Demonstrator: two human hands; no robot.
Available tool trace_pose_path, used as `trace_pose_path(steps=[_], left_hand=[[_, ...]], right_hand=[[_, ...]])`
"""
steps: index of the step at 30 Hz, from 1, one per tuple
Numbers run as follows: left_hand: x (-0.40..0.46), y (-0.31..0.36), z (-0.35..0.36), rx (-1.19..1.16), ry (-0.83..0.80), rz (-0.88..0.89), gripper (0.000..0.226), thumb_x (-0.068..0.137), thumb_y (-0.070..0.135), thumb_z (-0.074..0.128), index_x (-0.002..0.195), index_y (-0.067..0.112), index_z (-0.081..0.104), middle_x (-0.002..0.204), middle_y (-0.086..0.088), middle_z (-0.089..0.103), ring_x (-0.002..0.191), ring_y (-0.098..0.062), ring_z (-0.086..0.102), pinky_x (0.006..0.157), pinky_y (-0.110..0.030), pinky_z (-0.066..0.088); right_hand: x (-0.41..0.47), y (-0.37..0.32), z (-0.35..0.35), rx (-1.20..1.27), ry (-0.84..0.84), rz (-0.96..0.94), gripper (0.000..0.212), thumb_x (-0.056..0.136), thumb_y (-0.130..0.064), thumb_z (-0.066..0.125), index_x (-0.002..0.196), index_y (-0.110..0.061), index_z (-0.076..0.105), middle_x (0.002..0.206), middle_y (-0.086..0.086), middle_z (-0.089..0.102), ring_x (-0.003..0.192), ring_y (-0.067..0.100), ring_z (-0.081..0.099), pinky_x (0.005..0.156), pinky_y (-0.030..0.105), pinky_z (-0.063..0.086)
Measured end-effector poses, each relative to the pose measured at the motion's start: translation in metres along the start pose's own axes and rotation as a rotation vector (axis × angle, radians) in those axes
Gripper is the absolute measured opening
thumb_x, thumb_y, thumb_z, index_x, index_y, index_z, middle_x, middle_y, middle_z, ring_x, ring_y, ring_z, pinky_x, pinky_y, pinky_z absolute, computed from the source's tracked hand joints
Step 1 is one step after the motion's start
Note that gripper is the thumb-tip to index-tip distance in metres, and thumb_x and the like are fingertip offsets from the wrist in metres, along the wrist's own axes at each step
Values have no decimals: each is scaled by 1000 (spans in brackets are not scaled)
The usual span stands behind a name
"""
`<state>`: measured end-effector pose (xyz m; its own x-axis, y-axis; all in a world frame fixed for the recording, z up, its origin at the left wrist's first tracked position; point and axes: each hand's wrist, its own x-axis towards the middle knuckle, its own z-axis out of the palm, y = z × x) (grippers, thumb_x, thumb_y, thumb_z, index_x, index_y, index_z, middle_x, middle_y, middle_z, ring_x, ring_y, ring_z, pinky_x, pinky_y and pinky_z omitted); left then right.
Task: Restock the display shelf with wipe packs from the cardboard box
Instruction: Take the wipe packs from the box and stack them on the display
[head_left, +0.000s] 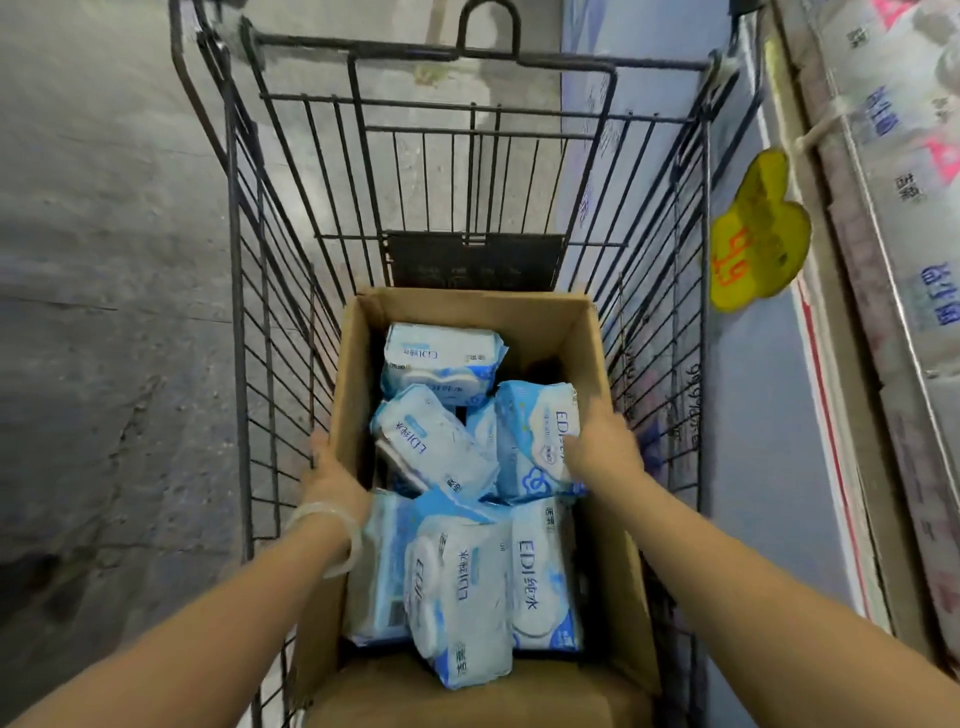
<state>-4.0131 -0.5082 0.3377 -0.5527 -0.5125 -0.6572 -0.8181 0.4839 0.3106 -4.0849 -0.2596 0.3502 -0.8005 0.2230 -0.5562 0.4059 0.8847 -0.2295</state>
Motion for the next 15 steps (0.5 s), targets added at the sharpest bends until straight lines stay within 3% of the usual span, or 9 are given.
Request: trace_pose_path(steps=[2, 4, 6, 8, 12, 15], left_hand=[[-6, 3, 5, 41, 15, -10, 80, 92, 17, 53, 152, 23, 0, 156, -21, 11, 138, -46, 24, 112, -56, 27], [-19, 9, 9, 73, 23, 25, 80, 94, 31, 52, 152, 22, -2, 160, -14, -8, 143, -47, 7, 117, -55, 16], [-29, 8, 15, 144, 33, 60, 78, 95, 43, 47, 153, 18, 2, 160, -12, -14, 145, -42, -6, 119, -51, 6], [-37, 4, 20, 231, 28, 143, 73, 96, 47, 41, 152, 15, 9, 160, -13, -11, 147, -33, -10, 120, -45, 1], [-48, 3, 21, 47, -115, 248, 57, 99, 37, 42, 147, 8, 31, 159, -14, 9, 146, -27, 15, 115, -32, 20], [-37, 0, 19, -96, -179, 117, 41, 100, 29, 42, 130, 2, 50, 135, -19, 50, 123, -32, 49, 101, -33, 38]], right_hand=[[-13, -8, 10, -82, 101, -154, 54, 94, -25, 53, 142, -8, 34, 150, 17, 29, 137, 34, 31, 108, 39, 33], [-25, -10, 20, -70, 58, -281, 51, 97, -28, 48, 142, -6, 35, 157, 16, 19, 144, 31, 21, 115, 36, 24], [-38, -12, 29, 2, -68, -295, 53, 100, -29, 44, 145, -4, 32, 157, 15, 22, 144, 28, 23, 115, 33, 22], [-49, -11, 35, 85, -156, -270, 50, 100, -30, 43, 142, -2, 35, 148, 16, 36, 136, 28, 36, 109, 33, 29], [-69, -7, 39, 212, -266, -184, 46, 100, -32, 44, 135, -1, 44, 139, 15, 49, 126, 29, 48, 100, 34, 38], [-79, -12, 42, 238, -327, -172, 60, 96, -44, 48, 141, -5, 38, 146, 11, 44, 133, 26, 43, 104, 31, 35]])
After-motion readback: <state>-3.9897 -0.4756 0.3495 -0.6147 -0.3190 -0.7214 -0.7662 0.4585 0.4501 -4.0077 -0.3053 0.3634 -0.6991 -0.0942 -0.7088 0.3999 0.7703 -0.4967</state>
